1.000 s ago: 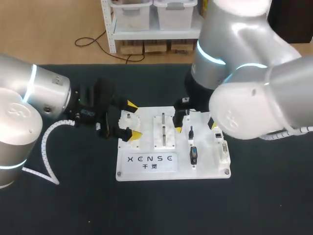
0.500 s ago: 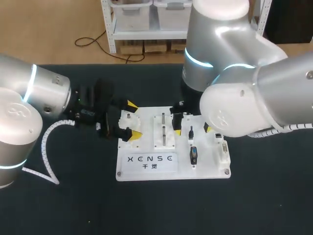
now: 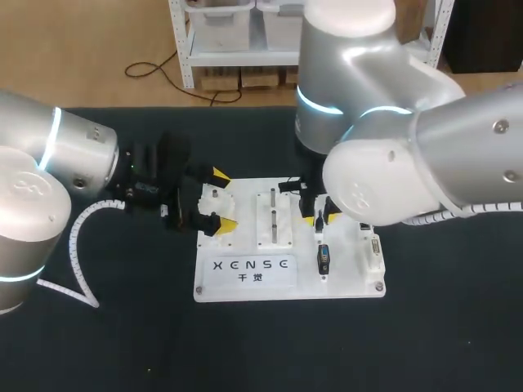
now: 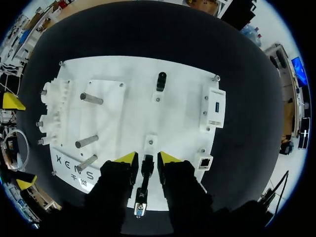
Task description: Insert the Ethernet cable into its matching sockets.
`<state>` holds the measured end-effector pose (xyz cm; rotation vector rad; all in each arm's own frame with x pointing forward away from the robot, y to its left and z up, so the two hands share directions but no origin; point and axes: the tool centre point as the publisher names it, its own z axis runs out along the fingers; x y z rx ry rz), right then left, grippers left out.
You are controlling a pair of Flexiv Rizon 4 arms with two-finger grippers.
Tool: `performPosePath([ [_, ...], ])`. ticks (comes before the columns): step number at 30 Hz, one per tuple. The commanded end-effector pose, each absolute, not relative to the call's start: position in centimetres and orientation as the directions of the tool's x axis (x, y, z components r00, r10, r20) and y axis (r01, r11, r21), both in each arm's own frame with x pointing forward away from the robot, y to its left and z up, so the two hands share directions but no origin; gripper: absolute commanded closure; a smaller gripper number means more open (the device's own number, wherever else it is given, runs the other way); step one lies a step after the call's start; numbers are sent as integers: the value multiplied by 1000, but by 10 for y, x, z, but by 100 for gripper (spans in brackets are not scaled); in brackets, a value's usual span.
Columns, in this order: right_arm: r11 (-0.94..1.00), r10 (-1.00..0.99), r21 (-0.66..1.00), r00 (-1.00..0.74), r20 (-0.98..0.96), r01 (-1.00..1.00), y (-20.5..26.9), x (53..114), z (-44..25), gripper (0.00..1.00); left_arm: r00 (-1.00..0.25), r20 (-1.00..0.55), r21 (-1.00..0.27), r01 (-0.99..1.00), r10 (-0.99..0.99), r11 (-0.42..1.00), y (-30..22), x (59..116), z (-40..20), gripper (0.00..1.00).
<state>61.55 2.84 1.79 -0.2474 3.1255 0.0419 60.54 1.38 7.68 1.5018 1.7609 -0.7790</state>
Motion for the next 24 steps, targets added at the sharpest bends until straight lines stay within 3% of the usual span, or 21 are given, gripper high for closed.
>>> performPosePath([
  [1,987,-158,21,-988,-5,-158,30,617,19,100,-95,-814,-8,988,573,151,15,606,75,0],
  [24,993,-116,31,-993,13,-116,-4,616,53,100,-95,-814,-8,988,573,151,15,606,75,0],
])
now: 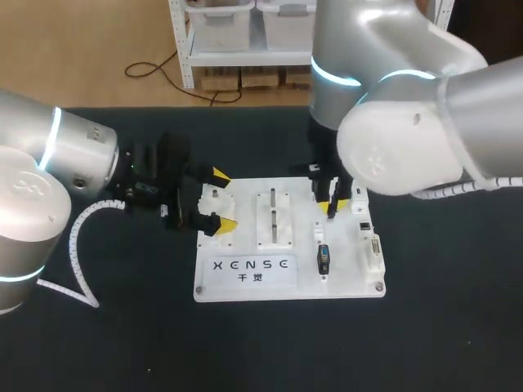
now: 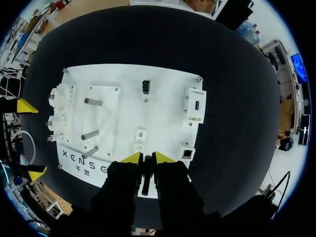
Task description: Insert the Ethernet cable into its matching sockets.
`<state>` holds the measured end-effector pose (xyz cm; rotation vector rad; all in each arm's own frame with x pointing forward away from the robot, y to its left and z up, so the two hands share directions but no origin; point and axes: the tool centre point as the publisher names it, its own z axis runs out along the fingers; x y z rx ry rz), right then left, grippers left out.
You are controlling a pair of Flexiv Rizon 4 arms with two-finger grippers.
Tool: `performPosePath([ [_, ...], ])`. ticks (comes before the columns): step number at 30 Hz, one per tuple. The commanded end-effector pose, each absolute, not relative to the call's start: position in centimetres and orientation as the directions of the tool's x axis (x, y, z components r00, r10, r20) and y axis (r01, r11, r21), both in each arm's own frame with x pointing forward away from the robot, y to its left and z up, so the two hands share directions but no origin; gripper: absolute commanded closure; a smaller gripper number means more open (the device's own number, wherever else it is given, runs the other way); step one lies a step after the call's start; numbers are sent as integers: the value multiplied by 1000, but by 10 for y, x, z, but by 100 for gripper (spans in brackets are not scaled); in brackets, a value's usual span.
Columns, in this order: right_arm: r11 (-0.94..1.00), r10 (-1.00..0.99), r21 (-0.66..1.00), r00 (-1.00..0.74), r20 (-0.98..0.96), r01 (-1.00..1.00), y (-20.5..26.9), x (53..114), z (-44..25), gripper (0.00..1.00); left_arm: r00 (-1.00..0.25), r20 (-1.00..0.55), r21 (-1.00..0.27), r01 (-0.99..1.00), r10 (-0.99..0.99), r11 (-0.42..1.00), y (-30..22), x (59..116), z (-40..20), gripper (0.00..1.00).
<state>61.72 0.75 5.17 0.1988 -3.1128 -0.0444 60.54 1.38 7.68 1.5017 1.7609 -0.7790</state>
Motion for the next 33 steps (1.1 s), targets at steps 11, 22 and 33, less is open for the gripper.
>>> performPosePath([
  [11,998,-53,-35,-998,14,-54,-45,616,41,100,-95,-814,-8,988,573,151,15,606,75,0],
  [22,999,-38,-38,-999,14,-39,-51,620,37,100,-95,-814,-8,988,573,151,15,606,75,0],
  [33,998,-54,-29,-998,23,-54,-46,621,32,100,-95,-814,-8,988,573,151,15,606,75,0],
])
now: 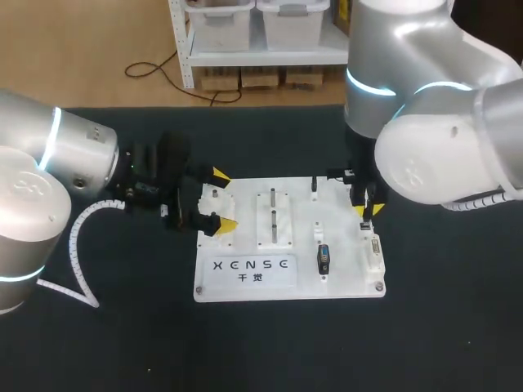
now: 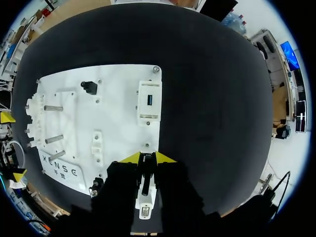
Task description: Insert the Ethernet cable into its matching sockets.
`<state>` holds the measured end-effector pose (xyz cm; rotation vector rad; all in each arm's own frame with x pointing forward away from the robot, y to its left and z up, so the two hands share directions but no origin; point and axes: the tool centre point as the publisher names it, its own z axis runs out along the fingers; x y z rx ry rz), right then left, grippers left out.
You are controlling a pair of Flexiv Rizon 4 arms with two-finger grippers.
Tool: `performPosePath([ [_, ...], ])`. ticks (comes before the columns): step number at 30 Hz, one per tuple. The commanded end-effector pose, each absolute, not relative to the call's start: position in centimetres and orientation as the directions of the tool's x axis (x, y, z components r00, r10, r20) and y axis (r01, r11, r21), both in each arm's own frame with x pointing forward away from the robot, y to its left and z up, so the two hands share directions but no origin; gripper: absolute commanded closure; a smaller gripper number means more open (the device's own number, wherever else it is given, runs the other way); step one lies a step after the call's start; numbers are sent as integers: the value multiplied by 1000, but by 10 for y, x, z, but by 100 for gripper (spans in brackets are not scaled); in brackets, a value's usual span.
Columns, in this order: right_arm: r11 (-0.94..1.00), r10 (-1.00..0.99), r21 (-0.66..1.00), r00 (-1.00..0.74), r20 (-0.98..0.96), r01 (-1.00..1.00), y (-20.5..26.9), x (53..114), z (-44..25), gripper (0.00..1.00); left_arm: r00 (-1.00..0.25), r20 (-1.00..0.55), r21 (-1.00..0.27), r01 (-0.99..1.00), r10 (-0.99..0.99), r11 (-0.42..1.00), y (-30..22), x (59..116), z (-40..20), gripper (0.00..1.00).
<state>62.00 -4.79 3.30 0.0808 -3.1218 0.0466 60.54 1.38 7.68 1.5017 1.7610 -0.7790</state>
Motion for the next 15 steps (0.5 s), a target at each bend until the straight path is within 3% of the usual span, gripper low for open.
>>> performPosePath([
  [1,998,-55,-28,-998,23,-56,-46,621,32,100,-95,-814,-8,988,573,151,15,606,75,0],
  [15,997,-74,-35,-997,23,-75,-46,620,28,100,-95,-814,-8,988,573,151,15,606,75,0],
])
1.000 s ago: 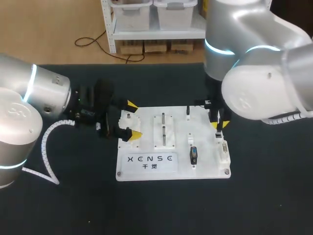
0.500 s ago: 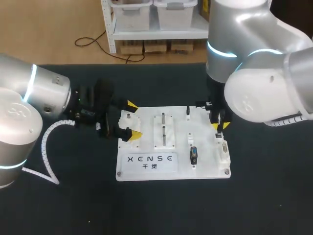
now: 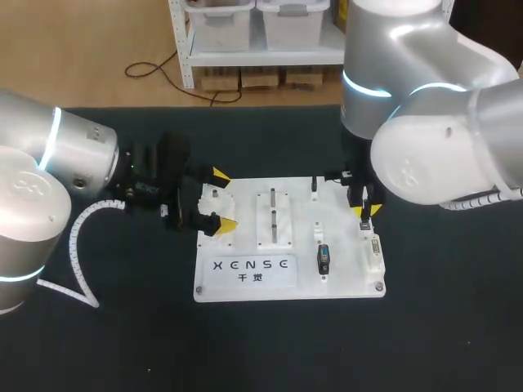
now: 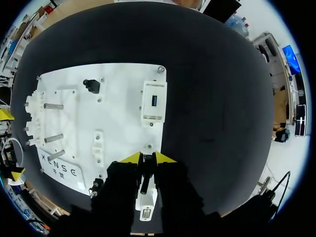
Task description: Insert the Ethernet cable into its matching sockets.
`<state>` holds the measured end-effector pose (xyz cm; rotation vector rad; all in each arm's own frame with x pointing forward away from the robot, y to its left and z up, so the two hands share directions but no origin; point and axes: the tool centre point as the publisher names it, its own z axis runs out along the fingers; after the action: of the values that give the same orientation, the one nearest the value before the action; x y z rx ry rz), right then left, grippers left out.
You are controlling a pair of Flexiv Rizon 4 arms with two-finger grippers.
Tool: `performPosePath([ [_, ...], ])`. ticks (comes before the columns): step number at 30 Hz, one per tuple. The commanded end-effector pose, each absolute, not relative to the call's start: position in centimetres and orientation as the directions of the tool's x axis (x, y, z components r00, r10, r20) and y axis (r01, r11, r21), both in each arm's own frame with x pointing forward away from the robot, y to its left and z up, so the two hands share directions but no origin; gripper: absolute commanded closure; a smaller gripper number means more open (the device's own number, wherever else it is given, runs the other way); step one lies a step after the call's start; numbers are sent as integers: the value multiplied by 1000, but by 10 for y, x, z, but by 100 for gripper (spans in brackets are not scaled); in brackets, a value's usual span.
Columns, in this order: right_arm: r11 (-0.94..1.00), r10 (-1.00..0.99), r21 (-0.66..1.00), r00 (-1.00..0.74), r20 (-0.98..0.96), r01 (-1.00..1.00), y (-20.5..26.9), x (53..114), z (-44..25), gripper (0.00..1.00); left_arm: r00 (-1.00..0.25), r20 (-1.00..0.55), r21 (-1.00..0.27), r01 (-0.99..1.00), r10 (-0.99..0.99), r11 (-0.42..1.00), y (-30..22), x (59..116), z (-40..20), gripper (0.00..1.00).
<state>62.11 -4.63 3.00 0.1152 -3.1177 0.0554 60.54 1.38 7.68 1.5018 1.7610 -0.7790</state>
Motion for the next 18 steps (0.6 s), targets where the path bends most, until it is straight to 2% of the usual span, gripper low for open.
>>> performPosePath([
  [1,997,-75,-35,-997,25,-75,-46,620,27,100,-95,-814,-8,988,573,151,15,606,75,0],
  [18,996,-79,-47,-996,49,-81,-47,617,14,100,-95,-814,-8,988,573,151,15,606,75,0],
])
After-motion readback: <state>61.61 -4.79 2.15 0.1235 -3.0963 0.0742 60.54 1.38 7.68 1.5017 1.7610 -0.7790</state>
